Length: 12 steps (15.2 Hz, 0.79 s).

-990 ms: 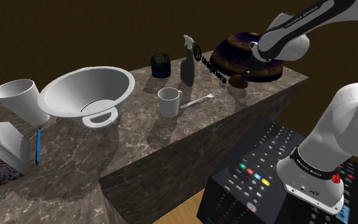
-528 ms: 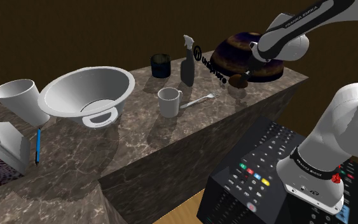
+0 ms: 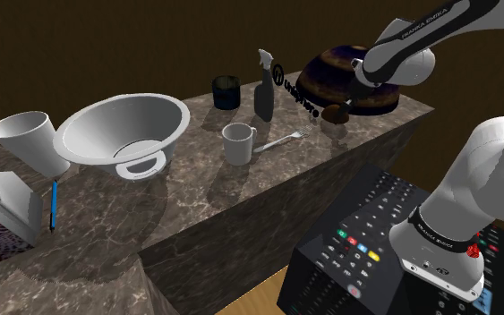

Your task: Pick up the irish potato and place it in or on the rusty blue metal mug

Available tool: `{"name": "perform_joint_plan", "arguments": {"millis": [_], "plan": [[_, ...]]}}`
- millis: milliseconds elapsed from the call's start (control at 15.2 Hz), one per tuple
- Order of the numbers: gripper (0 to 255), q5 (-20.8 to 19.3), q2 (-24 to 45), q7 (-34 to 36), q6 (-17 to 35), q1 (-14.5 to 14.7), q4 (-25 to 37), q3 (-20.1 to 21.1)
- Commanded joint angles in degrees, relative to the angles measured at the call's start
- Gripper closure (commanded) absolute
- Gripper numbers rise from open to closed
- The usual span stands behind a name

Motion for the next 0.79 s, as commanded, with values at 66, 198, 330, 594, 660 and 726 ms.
{"name": "perform_joint_plan", "arguments": {"millis": [66, 198, 330, 594, 660, 726], "plan": [[255, -1.5, -1.6, 1.4, -1.9, -1.3, 0.4, 1.3], [255, -2.8, -3.1, 2.6, -3.9, -2.4, 0.9, 2.4], [255, -3.8, -4.5, 3.6, -5.8, -3.4, 1.5, 3.4], [255, -5.2, -7.1, 5.2, -9.7, -4.8, 2.8, 5.2], [255, -5.5, -7.7, 5.6, -10.6, -5.1, 3.2, 5.6], [255, -5.8, -8.3, 5.9, -11.6, -5.4, 3.6, 6.0]]}}
